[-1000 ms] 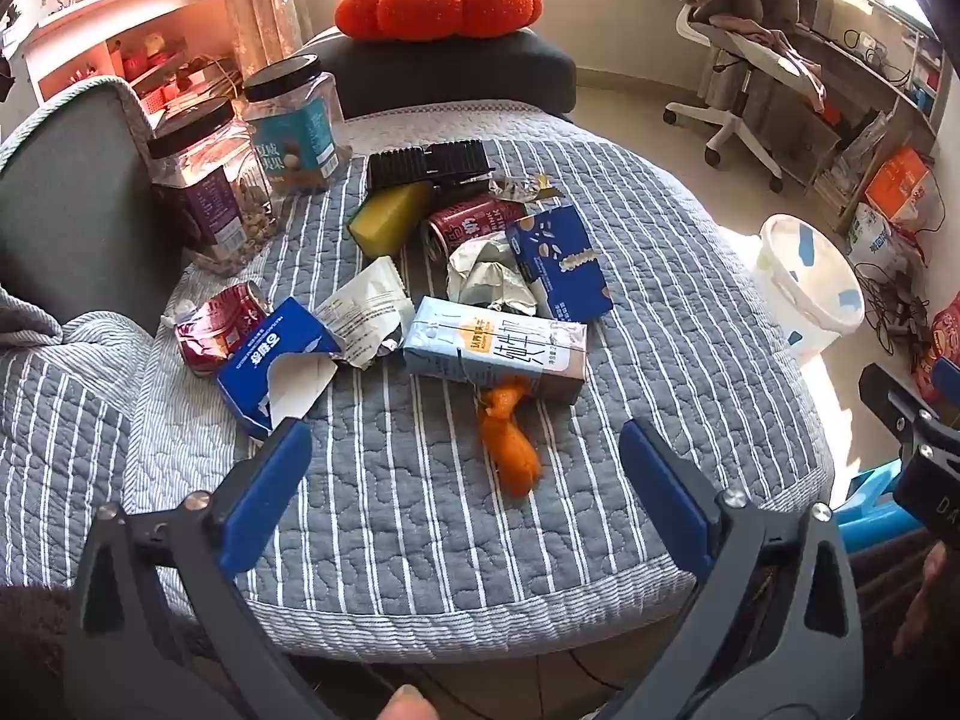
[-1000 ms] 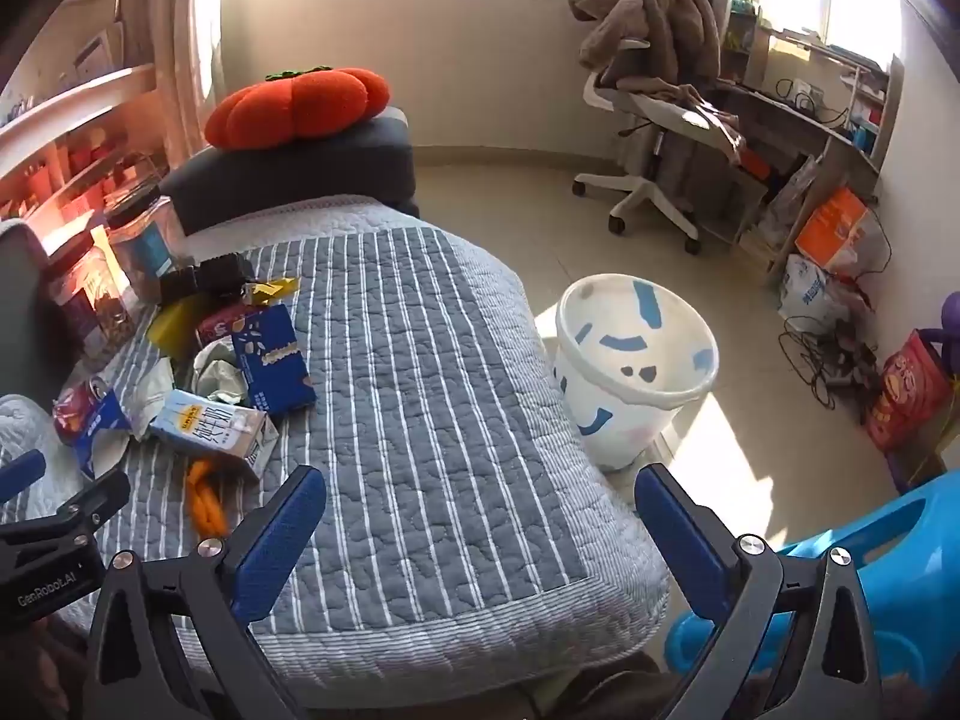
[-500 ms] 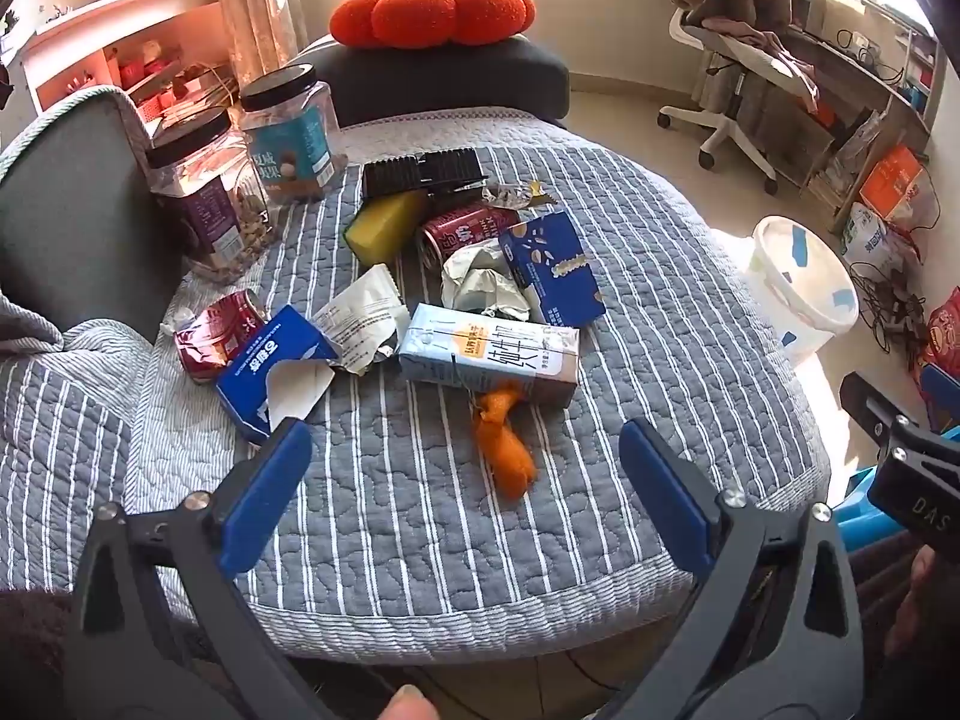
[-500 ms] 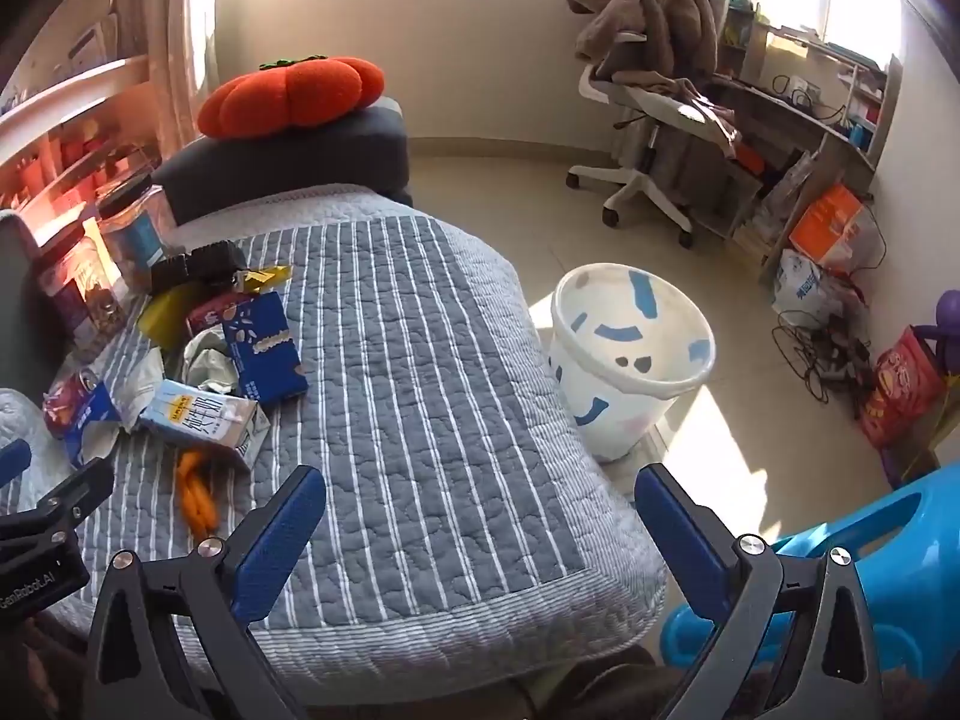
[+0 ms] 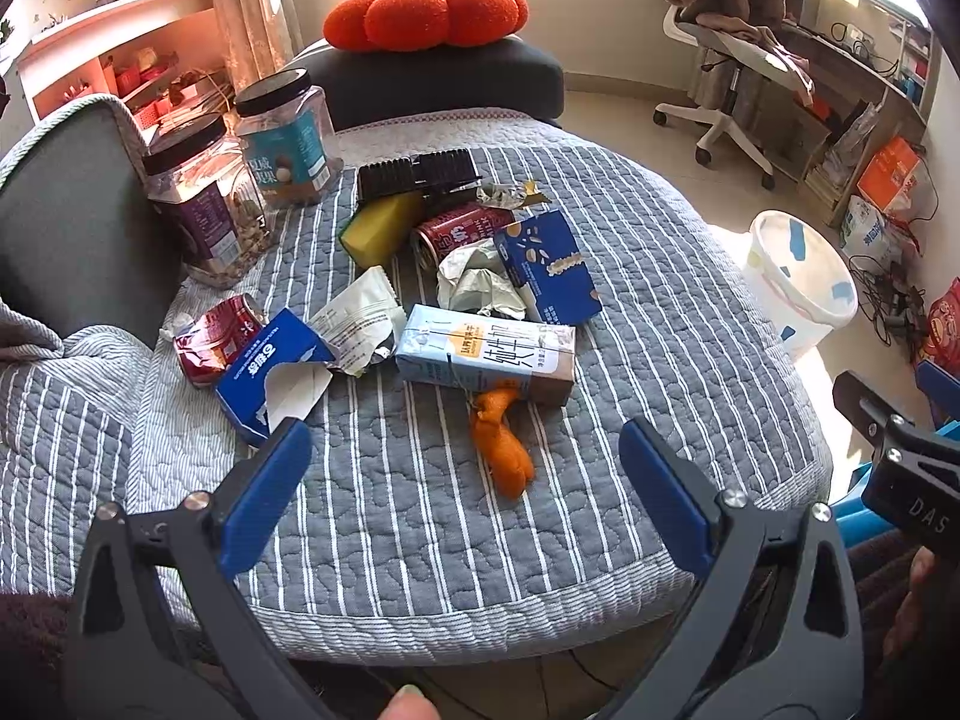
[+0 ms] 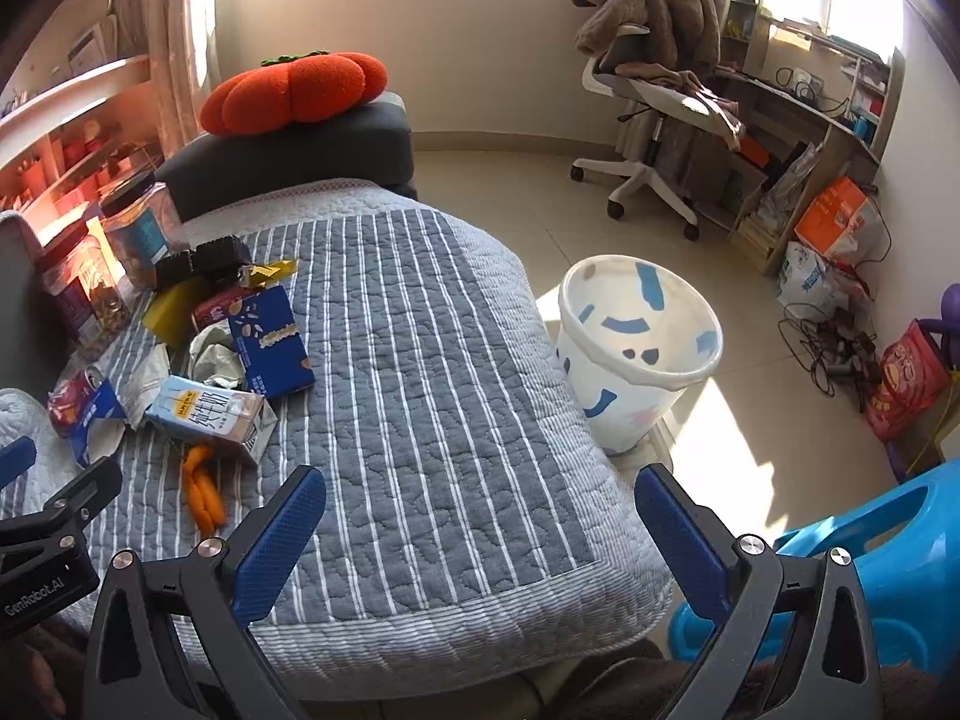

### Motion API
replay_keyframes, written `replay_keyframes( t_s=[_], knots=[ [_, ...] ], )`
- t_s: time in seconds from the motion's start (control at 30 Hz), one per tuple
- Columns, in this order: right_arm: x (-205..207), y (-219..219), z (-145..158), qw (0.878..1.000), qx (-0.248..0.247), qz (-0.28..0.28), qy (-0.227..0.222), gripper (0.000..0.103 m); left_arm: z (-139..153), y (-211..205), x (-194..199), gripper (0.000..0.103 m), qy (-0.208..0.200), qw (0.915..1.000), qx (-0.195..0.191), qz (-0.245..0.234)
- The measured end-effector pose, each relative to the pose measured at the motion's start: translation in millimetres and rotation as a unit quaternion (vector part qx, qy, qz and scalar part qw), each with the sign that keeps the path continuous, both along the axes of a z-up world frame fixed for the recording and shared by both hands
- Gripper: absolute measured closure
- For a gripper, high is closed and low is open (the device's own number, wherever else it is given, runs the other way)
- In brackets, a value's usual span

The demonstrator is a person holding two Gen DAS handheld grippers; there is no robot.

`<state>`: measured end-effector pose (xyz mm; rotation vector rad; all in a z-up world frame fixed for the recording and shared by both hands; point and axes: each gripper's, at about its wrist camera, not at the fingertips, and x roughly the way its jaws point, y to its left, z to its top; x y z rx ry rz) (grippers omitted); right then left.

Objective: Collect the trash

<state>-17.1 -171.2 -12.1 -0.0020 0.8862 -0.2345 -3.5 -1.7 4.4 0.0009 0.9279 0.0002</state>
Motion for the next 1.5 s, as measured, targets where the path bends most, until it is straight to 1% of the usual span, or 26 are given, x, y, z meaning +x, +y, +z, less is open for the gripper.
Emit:
replay_keyframes(
  t_s=[1.5],
  knots=[
    [-1.1, 1.5, -2.1, 1.000, 0.000, -0.001, 0.002, 0.000, -1.9, -2.4, -1.9, 0.001, -0.001, 1.0000, 0.000, -0.006]
  ],
)
